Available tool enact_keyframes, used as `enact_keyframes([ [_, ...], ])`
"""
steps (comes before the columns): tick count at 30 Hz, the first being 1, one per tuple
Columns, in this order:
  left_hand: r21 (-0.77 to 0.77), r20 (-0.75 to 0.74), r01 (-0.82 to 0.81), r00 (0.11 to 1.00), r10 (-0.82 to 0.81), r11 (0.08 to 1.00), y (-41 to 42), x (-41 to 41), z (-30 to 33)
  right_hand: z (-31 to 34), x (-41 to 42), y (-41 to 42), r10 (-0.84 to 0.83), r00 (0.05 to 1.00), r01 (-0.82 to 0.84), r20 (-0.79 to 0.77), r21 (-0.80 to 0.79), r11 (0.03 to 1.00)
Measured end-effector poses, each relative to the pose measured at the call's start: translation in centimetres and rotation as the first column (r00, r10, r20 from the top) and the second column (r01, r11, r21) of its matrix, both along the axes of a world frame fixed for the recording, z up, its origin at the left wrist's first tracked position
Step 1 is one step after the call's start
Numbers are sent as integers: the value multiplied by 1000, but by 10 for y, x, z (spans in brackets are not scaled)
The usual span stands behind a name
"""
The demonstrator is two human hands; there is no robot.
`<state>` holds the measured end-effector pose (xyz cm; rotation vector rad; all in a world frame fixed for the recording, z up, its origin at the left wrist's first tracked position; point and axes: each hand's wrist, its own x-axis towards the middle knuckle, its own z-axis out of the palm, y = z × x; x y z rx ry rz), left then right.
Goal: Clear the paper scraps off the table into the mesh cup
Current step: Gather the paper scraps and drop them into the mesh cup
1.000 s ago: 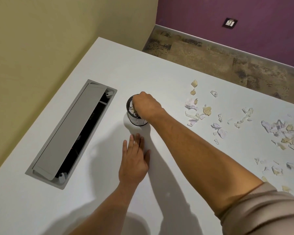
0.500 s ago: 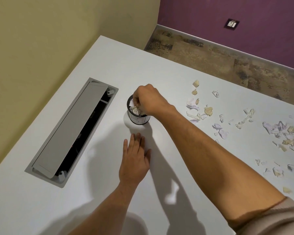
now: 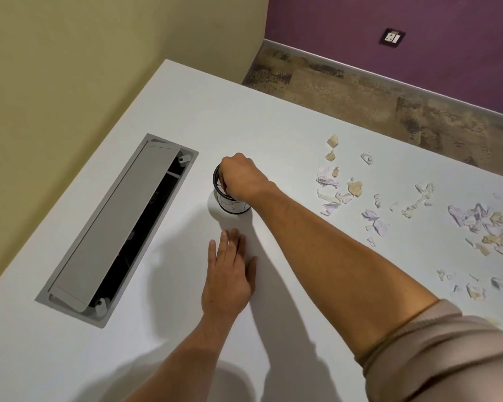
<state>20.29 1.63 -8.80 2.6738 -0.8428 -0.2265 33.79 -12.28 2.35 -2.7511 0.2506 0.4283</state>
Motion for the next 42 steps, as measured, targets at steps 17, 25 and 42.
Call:
enact_keyframes([
  [17, 5, 139, 38, 990, -38, 999, -1, -3, -11, 40, -80, -22, -406, 865, 225, 294, 496, 839],
  [25, -34, 199, 71, 978, -62, 997, -2, -7, -16, 39, -173, -63, -778, 586, 340, 228, 802, 491],
  [42, -54, -70, 179, 981, -183, 982, -175, -38, 21, -60, -432, -218, -923, 119, 832, 367, 470, 294],
])
